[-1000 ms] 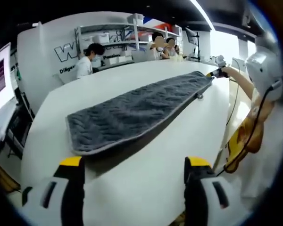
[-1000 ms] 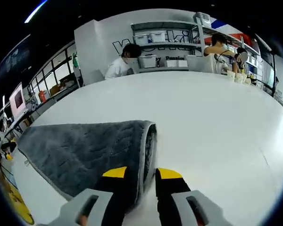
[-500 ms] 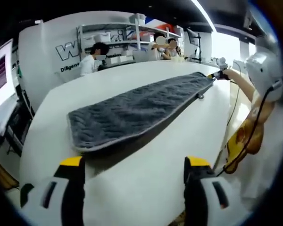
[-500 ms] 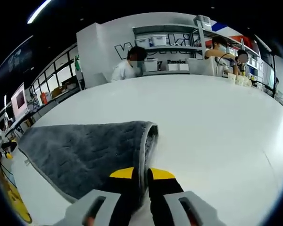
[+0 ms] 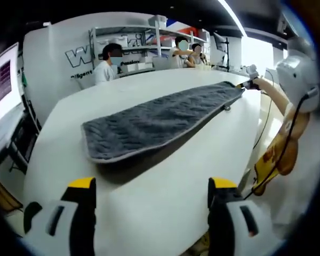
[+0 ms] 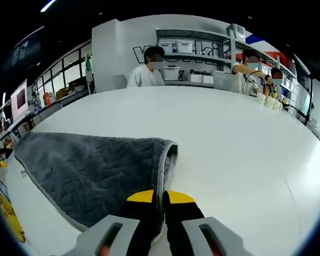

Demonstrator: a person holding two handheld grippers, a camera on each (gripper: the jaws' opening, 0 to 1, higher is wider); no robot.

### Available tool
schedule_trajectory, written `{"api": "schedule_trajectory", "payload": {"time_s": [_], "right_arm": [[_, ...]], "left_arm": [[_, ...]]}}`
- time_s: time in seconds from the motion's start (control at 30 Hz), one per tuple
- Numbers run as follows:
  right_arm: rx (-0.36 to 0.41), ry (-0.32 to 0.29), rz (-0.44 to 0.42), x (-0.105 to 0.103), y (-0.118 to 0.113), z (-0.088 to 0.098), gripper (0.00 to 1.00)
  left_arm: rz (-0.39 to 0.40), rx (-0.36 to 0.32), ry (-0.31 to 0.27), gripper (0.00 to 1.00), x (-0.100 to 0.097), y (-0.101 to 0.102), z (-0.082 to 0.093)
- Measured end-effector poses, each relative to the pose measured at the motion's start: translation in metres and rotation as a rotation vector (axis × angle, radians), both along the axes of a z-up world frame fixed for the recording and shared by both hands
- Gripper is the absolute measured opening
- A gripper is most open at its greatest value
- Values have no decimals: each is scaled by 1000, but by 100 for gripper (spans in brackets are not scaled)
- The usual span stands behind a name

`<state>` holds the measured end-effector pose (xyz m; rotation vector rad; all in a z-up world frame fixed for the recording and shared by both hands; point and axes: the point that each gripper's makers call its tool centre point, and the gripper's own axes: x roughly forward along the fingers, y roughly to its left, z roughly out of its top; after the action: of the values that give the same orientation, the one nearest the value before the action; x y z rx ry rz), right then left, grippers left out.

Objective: Fold the towel on the table until its edges align and the towel forms a compact rectangular stack.

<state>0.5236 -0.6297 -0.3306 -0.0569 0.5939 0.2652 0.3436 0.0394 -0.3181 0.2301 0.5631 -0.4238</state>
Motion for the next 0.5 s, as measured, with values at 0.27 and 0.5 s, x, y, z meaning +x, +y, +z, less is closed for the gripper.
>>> {"api": "schedule_trajectory", "payload": {"time_s": [0.27,0.5], "right_arm": [[-47,-6,-21,1,-9,5,6],[-72,-10,-40,3,-20,7,6]], "left_arm": [[-18,0,-2,91,2,-5,0],[-23,3,1,91,2,-7,0]]}}
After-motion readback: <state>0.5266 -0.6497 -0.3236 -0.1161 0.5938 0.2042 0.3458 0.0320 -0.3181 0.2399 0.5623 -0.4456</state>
